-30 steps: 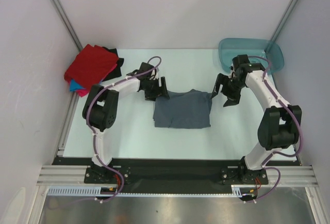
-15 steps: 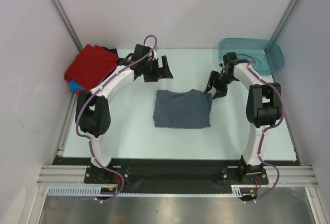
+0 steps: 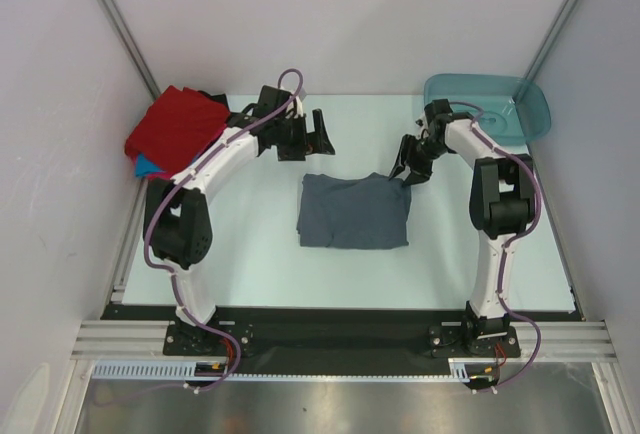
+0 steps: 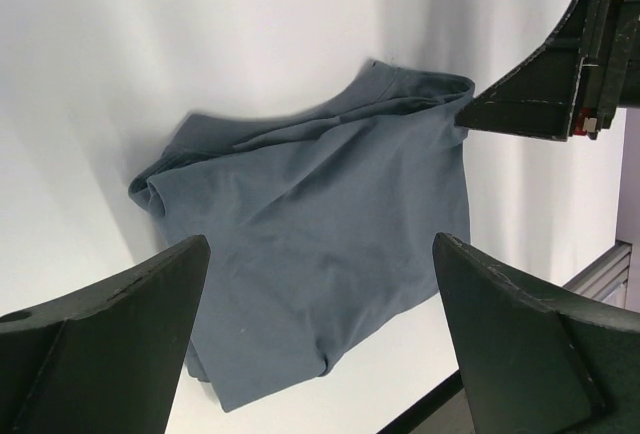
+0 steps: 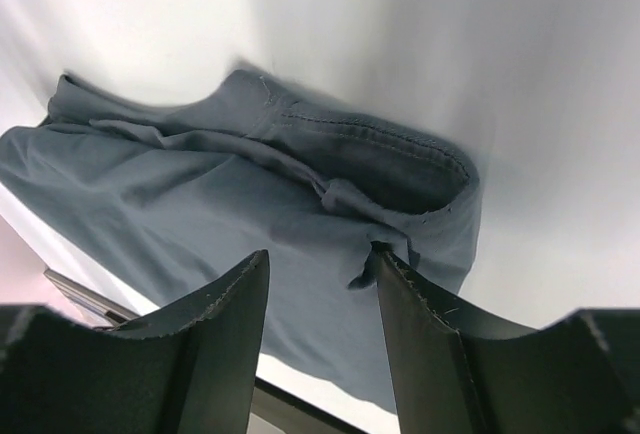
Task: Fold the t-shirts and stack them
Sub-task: Fold the tshirt
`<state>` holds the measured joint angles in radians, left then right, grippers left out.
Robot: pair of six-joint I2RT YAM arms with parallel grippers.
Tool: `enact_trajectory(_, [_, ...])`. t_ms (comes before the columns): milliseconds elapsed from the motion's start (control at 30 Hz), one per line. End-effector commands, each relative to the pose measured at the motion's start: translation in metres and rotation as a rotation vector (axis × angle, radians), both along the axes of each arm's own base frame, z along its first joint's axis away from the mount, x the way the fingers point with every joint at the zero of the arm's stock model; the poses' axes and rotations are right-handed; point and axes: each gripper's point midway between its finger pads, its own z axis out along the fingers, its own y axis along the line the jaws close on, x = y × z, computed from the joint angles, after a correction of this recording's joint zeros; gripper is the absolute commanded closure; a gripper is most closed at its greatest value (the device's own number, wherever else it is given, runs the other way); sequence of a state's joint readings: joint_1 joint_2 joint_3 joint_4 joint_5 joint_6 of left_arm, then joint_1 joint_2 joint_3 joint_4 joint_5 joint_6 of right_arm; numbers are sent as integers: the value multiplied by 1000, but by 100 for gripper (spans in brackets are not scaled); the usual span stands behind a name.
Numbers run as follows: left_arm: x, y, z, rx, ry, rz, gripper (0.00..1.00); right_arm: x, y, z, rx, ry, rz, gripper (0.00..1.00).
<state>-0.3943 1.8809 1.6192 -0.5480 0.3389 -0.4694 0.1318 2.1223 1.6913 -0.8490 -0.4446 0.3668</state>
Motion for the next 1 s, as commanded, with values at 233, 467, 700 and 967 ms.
enact_trajectory(233, [-10, 4, 33, -24, -63, -15, 0, 14, 5, 10, 1, -55, 31, 57])
enact_trajectory(467, [-12, 2, 28, -27, -50, -23, 0, 11, 6, 12, 2, -51, 34, 76])
enact_trajectory(700, [-11, 0, 25, -35, -40, -27, 0, 11, -2, 19, -34, -73, 24, 97])
enact_trajectory(967, [-13, -1, 22, -42, -29, -34, 0, -2, -23, 27, -103, -85, -9, 100])
